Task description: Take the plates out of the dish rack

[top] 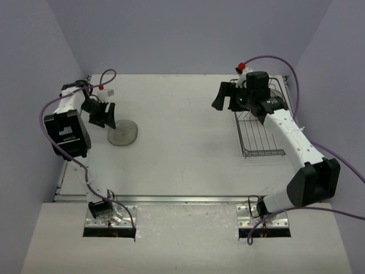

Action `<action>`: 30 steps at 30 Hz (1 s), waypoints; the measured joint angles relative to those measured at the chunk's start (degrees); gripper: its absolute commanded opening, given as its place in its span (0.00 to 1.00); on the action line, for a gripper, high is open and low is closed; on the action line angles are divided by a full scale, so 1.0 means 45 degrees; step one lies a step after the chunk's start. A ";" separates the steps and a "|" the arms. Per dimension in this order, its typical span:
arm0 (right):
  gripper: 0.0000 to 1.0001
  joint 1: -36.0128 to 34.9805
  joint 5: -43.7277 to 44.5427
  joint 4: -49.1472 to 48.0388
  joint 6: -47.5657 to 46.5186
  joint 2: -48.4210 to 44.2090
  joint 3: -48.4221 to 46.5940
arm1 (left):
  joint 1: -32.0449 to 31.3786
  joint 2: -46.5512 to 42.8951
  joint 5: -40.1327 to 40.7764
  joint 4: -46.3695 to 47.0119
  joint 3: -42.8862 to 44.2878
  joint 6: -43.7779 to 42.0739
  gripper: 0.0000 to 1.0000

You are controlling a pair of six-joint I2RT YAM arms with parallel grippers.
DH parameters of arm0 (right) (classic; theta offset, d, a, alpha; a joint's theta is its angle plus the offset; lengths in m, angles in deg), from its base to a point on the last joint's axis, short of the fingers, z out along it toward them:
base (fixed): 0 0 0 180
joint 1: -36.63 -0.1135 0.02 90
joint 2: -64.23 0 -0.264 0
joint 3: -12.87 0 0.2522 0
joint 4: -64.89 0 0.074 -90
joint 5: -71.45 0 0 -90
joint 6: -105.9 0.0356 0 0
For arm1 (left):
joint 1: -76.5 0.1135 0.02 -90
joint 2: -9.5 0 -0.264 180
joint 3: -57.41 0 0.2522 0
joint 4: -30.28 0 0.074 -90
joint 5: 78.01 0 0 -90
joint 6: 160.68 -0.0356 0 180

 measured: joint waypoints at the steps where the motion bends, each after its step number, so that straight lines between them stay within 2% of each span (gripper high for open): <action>1: 0.99 0.0000 0.0145 0.0048 -0.0098 0.0000 -0.0023 | 0.0000 -0.0016 0.0032 0.0037 0.0000 0.0021 0.68; 7: 0.95 0.0000 0.1618 0.0729 -0.1147 0.0233 -0.1030 | 0.0000 -0.0764 0.0982 0.0602 -0.0004 0.0421 0.72; 8: 0.90 0.0000 0.2023 0.0853 -0.1473 0.0372 -0.1348 | 0.0000 -0.1130 0.1284 0.0952 -0.0089 0.0578 0.72; 10: 0.73 0.0004 0.2992 0.0960 -0.2259 0.0752 -0.2010 | 0.0000 -0.2315 0.1875 0.1953 -0.0587 0.0921 0.74; 12: 0.61 0.0059 0.3907 0.0909 -0.3148 0.1151 -0.2375 | 0.0000 -0.3655 0.2221 0.2679 -0.0981 0.1263 0.75; 18: 0.47 0.1021 0.5619 0.1041 -0.5896 0.2671 -0.2784 | -0.0066 -0.7293 0.2223 0.4713 -0.2152 0.2235 0.74; 23: 0.45 0.2699 0.6392 0.1161 -0.7353 0.4206 -0.3143 | -0.0961 -0.8828 0.2842 0.5749 -0.3197 0.2453 0.74; 27: 0.44 0.3682 0.6728 0.1235 -0.7853 0.5219 -0.3594 | -0.2315 -0.9105 0.3521 0.6156 -0.4022 0.2442 0.74; 30: 0.42 0.3994 0.6834 0.1275 -0.8020 0.5702 -0.3863 | -0.2675 -0.9105 0.3694 0.6288 -0.4356 0.2455 0.74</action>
